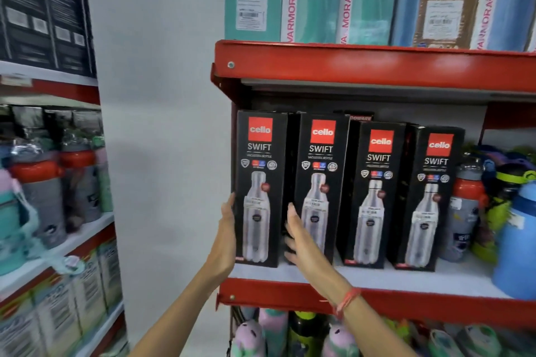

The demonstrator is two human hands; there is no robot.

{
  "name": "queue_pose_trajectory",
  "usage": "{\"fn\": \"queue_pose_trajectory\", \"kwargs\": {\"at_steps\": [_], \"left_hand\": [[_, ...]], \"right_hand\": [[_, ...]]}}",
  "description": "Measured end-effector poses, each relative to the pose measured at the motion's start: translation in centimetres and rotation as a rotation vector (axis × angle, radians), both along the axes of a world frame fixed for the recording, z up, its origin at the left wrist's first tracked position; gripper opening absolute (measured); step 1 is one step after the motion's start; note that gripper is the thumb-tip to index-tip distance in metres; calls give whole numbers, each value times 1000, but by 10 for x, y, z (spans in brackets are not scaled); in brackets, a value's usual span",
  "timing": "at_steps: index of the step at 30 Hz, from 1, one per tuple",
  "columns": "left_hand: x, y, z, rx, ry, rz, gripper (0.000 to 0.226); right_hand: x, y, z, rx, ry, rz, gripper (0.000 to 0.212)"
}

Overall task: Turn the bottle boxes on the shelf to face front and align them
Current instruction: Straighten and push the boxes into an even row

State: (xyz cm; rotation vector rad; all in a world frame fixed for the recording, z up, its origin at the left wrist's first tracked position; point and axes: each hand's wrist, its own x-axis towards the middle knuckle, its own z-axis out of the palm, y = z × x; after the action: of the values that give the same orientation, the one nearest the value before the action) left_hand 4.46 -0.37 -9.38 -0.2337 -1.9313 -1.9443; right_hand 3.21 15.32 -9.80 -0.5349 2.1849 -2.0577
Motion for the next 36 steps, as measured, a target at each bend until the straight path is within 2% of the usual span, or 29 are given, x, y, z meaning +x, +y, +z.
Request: {"fn": "queue_pose_trajectory", "kwargs": {"at_steps": [4,11,16,20,24,26,29,30,31,33,36], "left_hand": [[5,-15,-3,-77,-83,-113,77],[35,-38,-3,-126,-126,-202,78],[57,-41,-8,-144,-124,-228,100],[63,-37,-6,-119,-129,-227,78],[62,-36,-8,-131,-131,-203,75],[61,-28,-14,-118,-58,-46,69],[63,-8,-13,-165,243,417,38],[62,-1,-8,-149,334,485,30],[61,7,-4,-148,395,478,27],[56,28,1,-202,415,297,25],[48,73,-9,-328,240,-32,49]], "right_hand": [[2,-21,-9,-50,6,-26,62],[26,-15,-7,-3,-49,-53,95],[52,-9,-6,24,-52,-35,91],[58,-8,-5,52,-40,-28,89],[55,-6,-6,79,-40,-35,91],[52,-3,-7,71,-15,-72,87],[42,11,-6,18,94,-239,83],[38,19,-6,-5,123,-304,80],[34,28,-6,-21,137,-353,77],[27,45,-9,-34,123,-397,72],[18,61,-15,-28,68,-393,69]]}}
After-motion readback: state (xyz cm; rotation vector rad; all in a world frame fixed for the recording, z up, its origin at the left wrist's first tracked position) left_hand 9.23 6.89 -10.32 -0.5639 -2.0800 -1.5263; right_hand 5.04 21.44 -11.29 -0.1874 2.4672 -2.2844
